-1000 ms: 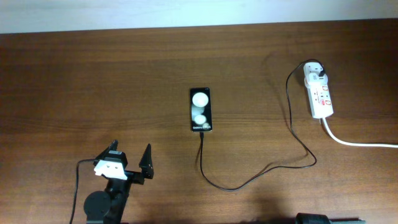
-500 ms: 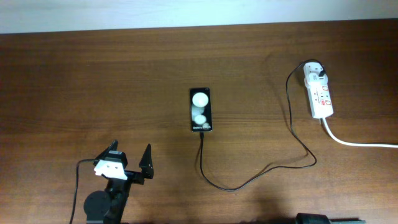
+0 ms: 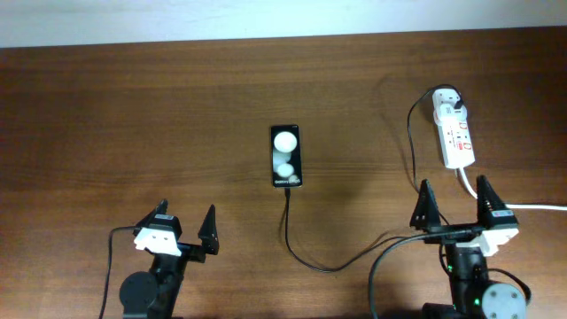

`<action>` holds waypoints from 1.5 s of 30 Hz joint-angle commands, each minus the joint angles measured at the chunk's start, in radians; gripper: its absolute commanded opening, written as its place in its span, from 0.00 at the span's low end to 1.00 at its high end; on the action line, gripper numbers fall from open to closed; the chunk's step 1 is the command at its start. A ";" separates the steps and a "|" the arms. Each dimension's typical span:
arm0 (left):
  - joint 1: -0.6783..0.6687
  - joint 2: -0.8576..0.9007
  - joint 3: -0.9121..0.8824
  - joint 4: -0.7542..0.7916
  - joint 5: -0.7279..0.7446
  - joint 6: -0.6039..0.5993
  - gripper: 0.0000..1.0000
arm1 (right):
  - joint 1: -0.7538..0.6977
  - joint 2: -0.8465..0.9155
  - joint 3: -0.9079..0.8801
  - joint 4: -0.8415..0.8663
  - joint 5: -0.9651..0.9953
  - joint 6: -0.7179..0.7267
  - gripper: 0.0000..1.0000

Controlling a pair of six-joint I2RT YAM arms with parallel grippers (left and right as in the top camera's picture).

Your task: Plug charger to phone and switch on socket

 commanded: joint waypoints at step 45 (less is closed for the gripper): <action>0.001 -0.009 -0.004 -0.005 -0.038 0.296 0.99 | 0.053 -0.008 -0.175 -0.106 0.022 -0.063 0.99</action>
